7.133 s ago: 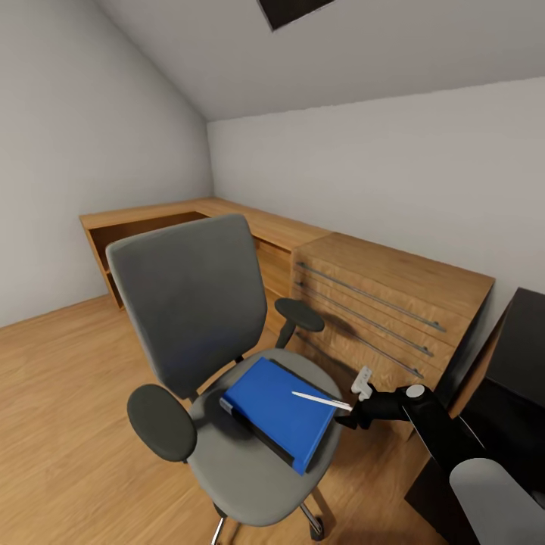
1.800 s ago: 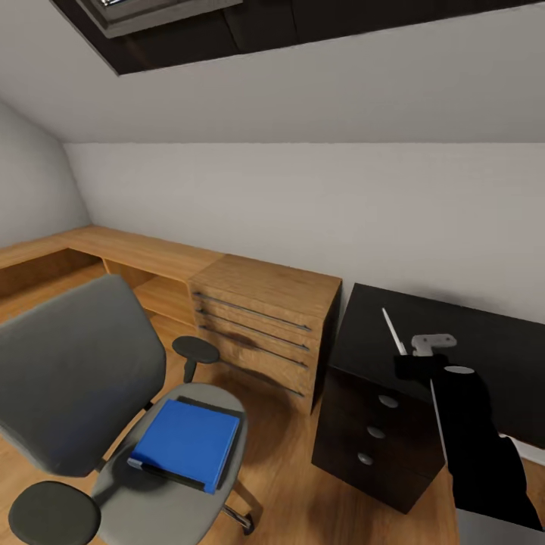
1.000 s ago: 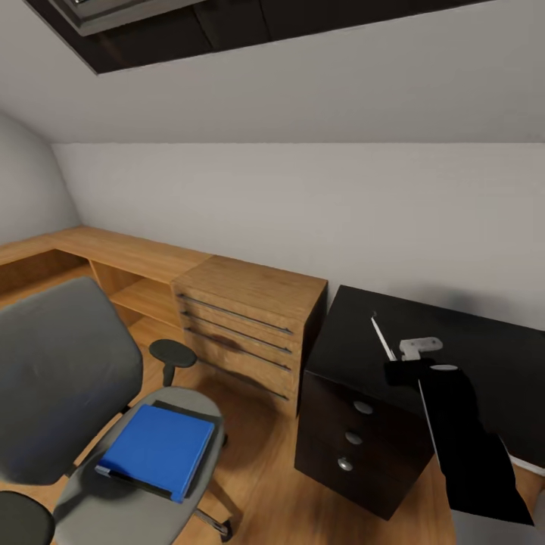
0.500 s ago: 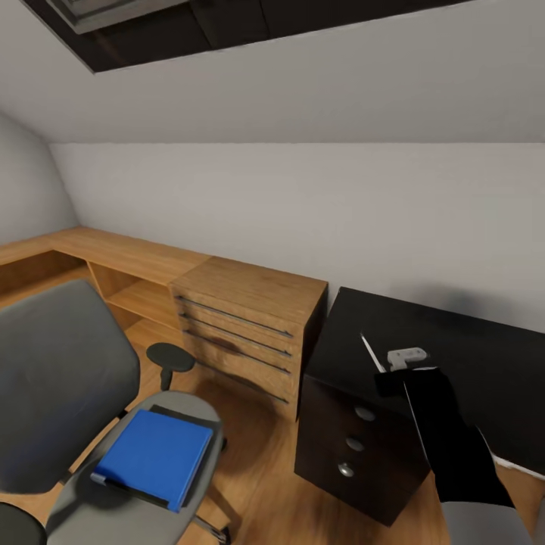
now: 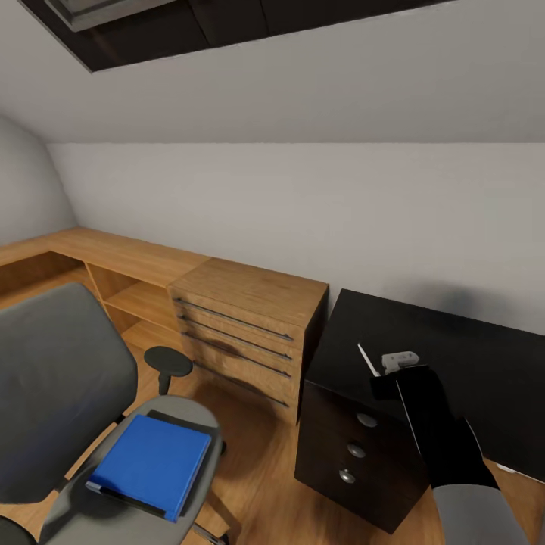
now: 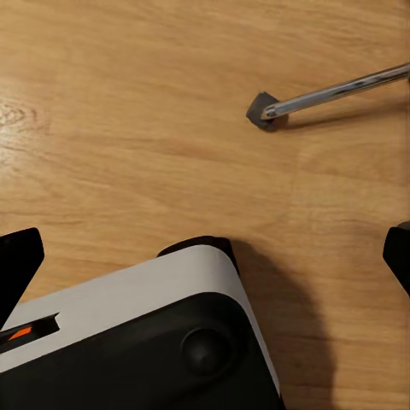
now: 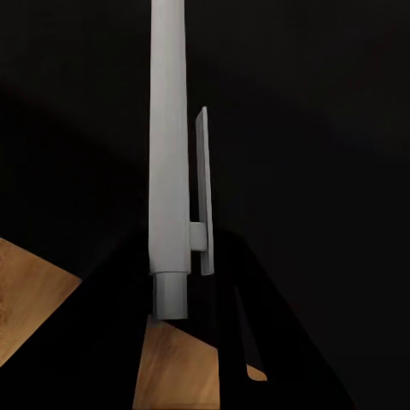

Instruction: In the bedroom, organize the workspace by keeping the computer under the desk, ensuring the monitor is on the desk, placing the keyboard on the desk next to the monitor, placing the mouse on the desk next to the keyboard, moving the folder from the swivel chair onto the desk next to the mouse, stacking the notebook on top of the folder with the pen on top of the notebook, and positioning the swivel chair next to the desk.

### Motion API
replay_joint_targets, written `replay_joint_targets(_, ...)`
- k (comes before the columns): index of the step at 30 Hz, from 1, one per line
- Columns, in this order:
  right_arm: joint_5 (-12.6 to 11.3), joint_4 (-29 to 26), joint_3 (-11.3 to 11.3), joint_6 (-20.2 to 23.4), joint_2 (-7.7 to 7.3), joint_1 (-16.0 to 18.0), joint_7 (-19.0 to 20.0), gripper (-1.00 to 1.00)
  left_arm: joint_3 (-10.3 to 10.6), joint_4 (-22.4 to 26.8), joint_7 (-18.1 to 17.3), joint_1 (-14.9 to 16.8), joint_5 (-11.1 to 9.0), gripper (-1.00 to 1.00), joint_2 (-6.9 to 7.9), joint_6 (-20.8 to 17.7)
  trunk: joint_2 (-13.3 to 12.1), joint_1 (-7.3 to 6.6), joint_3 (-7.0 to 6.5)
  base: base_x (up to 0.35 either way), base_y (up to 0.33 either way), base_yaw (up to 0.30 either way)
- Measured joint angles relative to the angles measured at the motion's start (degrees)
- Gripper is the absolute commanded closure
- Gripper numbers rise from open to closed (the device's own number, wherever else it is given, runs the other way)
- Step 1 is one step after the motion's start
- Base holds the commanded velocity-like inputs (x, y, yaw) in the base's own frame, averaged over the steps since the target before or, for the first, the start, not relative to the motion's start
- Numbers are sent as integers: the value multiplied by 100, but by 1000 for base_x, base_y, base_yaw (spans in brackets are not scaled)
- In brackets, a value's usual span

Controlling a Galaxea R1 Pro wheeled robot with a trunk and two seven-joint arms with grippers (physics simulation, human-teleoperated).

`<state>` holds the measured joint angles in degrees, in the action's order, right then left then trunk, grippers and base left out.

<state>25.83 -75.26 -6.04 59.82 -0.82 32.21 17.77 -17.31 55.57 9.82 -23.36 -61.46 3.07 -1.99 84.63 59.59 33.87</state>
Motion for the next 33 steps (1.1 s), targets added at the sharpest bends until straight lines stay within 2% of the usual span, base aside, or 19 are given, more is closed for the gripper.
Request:
replay_joint_targets(22,1,234,1,0,6,59,-1,100,-1,-3,50,0,-10,-100,0,-1,0,0,0,1,0,0)
replay_joint_targets(33,0,251,1,0,3,62,-1,100,-9,0,29,1,6,-100,-9,7,0,0,0,92,0,0)
